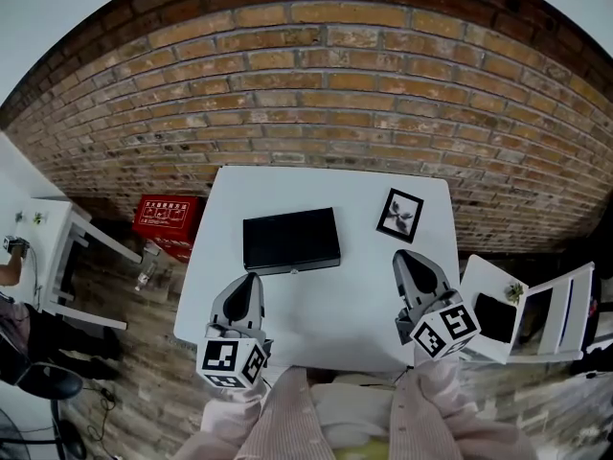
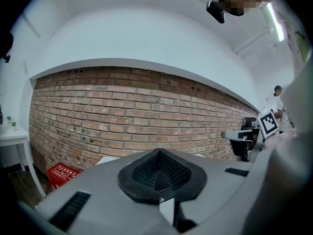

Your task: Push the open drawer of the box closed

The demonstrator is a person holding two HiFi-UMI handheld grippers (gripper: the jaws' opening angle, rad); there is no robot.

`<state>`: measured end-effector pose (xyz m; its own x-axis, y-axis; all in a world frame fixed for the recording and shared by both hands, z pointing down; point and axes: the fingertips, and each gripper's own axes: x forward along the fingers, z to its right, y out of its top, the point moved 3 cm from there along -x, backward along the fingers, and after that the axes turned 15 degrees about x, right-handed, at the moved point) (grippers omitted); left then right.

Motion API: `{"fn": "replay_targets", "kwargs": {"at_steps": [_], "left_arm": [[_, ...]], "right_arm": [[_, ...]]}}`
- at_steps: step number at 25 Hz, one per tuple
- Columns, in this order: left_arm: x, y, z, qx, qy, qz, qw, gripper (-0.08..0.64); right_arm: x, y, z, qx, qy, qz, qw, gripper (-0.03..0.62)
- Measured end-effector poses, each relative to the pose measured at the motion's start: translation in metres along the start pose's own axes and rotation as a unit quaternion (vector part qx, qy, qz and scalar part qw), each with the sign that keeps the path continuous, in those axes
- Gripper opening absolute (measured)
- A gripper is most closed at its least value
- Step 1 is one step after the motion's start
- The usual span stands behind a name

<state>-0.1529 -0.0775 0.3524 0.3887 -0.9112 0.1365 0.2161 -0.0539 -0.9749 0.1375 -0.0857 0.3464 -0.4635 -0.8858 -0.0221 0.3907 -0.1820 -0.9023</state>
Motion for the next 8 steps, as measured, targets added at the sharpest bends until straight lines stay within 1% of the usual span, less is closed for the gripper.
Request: {"fn": "replay_targets", "kwargs": {"at_steps": [8], "left_arm": [[-0.0045, -0.0047, -0.0021, -0.005, 0.010, 0.001, 0.9999, -0.005]], "right_arm": [[-0.0039, -0.0060, 0.0021, -0.005, -0.010, 0.000, 1.000, 0.003]]}}
